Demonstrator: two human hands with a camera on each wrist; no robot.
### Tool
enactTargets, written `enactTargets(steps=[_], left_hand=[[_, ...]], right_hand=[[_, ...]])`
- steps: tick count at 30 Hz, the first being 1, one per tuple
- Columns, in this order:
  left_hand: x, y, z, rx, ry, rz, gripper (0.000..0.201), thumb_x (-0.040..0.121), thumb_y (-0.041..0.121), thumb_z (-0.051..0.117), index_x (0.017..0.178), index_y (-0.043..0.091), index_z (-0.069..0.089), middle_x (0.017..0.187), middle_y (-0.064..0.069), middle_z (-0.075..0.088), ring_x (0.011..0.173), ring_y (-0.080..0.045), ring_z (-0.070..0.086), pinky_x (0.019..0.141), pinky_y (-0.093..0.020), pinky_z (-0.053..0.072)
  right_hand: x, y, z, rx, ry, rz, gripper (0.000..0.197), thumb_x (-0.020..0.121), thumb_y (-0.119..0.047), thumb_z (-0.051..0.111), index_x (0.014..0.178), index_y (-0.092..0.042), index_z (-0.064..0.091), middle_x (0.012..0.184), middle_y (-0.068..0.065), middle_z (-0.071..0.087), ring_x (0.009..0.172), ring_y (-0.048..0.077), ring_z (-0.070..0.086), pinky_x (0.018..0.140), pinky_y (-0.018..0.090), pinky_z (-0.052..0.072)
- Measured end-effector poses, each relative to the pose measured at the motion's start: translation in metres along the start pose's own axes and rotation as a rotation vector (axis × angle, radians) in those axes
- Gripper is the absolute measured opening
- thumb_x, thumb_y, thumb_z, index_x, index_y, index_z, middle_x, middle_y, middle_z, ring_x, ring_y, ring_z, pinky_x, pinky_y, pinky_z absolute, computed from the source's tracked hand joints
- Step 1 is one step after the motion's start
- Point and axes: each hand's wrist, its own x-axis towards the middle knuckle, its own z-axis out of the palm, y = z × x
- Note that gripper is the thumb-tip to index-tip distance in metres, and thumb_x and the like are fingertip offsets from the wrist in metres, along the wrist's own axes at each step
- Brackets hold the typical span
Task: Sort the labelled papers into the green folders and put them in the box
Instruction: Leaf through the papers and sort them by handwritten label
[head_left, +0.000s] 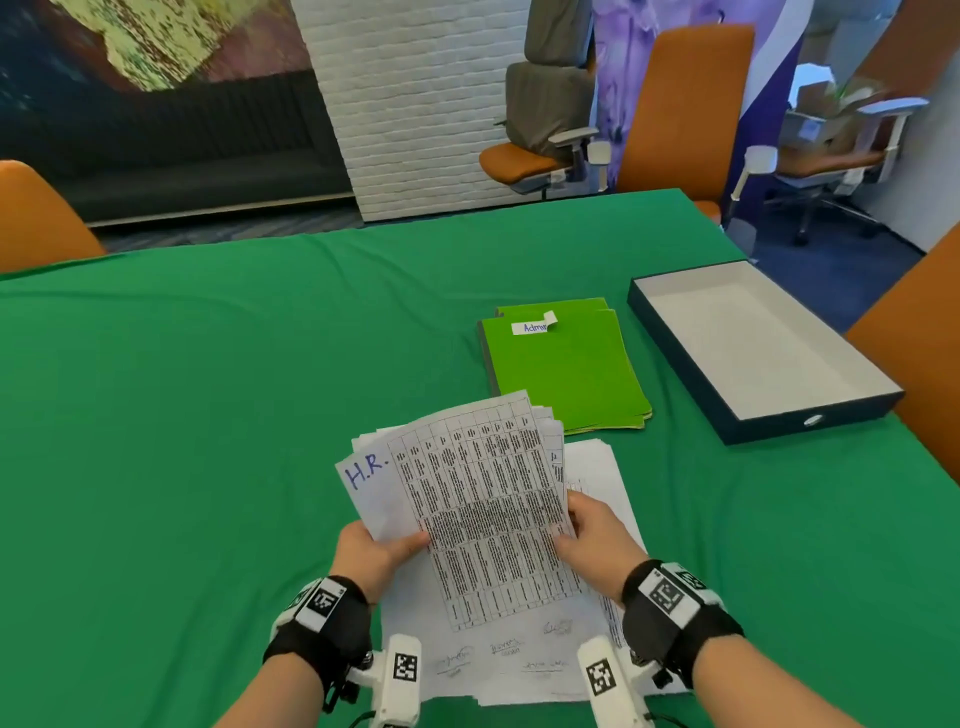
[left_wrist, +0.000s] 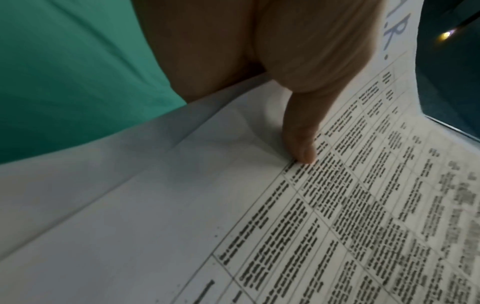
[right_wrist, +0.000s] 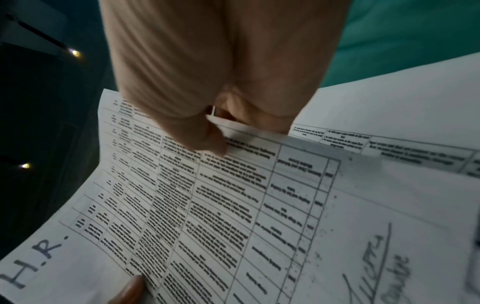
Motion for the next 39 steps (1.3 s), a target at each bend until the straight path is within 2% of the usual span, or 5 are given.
enactTargets(steps=[4,18,25,32,39], left_hand=[[0.001,0.0,0.003,-0.022,0.063,-0.017,0.027,0.063,0.0,0.081,0.086,0.009,0.068,0.086,-0.009,0.073,0.078,-0.028,0.07,0.072,-0.039,0.056],[-0.002,0.0,-0.001,-0.129,-0.114,-0.099,0.05,0.054,-0.001,0.084,0.1,-0.002,0.066,0.097,-0.018,0.072,0.084,-0.034,0.07,0.065,-0.037,0.058],[0.0,-0.008,-0.012,0.141,-0.062,-0.031,0.026,0.071,-0.013,0.068,0.062,0.01,0.073,0.068,-0.007,0.072,0.069,-0.025,0.063,0.057,-0.022,0.055],[0.0,-0.01,-0.015,0.002,-0.084,-0.009,0.04,0.055,0.0,0.082,0.092,0.009,0.068,0.096,-0.013,0.072,0.094,-0.031,0.066,0.09,-0.05,0.05],[0.01,0.002,-0.037,0.714,0.107,-0.013,0.034,0.098,0.016,0.039,0.132,0.013,0.043,0.141,-0.007,0.046,0.123,-0.022,0.049,0.1,-0.022,0.041]], right_hand=[[0.001,0.003,0.001,0.049,0.06,0.015,0.014,0.087,-0.019,0.065,0.101,-0.023,0.066,0.101,-0.007,0.071,0.095,0.008,0.066,0.084,0.026,0.053],[-0.002,0.004,-0.007,0.096,0.028,-0.003,0.044,0.081,0.016,0.057,0.092,-0.026,0.065,0.093,-0.007,0.071,0.086,0.0,0.068,0.078,0.017,0.055],[-0.001,0.011,-0.002,0.058,0.011,0.041,0.037,0.077,0.018,0.057,0.062,-0.014,0.069,0.079,0.002,0.072,0.078,0.013,0.066,0.065,0.022,0.055],[-0.001,0.009,-0.002,0.089,0.02,0.017,0.036,0.084,0.014,0.054,0.088,-0.018,0.07,0.091,-0.006,0.073,0.087,0.01,0.068,0.072,0.015,0.053],[0.008,0.044,-0.018,-0.398,0.286,0.256,0.043,0.085,-0.005,0.055,0.123,-0.025,0.054,0.131,-0.001,0.05,0.106,0.02,0.055,0.087,0.035,0.052]])
